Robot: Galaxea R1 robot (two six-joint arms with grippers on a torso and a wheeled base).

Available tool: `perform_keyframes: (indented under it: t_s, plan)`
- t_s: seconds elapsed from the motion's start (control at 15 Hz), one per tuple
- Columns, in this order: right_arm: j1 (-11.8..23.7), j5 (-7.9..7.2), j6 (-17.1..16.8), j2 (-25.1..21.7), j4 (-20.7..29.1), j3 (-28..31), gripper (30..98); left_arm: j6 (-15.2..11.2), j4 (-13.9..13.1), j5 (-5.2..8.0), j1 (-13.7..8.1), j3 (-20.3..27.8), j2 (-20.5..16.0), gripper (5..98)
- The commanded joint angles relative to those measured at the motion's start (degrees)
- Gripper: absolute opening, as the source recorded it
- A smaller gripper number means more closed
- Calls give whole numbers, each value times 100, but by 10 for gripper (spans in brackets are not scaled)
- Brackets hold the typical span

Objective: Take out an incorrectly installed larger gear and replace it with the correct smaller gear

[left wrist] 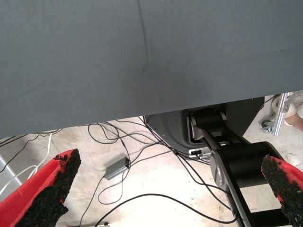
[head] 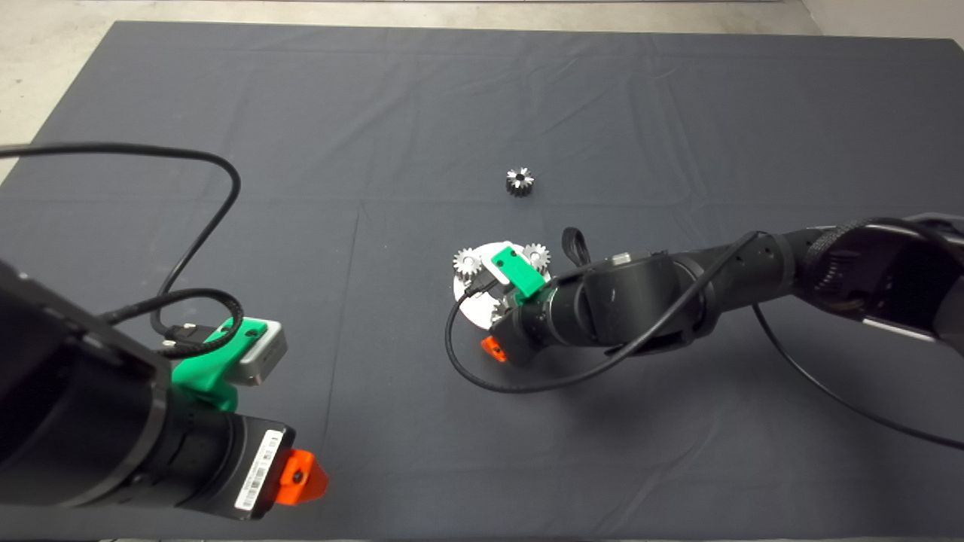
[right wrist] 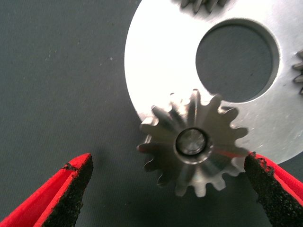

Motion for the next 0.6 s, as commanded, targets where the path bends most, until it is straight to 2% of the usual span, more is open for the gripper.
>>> perform_keyframes:
  t_s: [0.0, 0.13, 0.27, 0.4, 0.53]
  plan:
    - [63, -6, -87, 28, -260, -84, 849, -53, -56, 140, -89, 102, 10, 983]
    - [63, 2, -87, 45, -318, -186, 848, -53, -56, 140, -89, 102, 10, 983]
    - [63, 2, -87, 45, -326, -186, 804, -80, -58, 140, -89, 102, 10, 983]
    - [63, 2, -87, 49, -412, -198, 804, -89, -65, 140, -89, 102, 10, 983]
    - [63, 2, -78, 112, -599, -203, 770, -89, -65, 140, -89, 102, 18, 983]
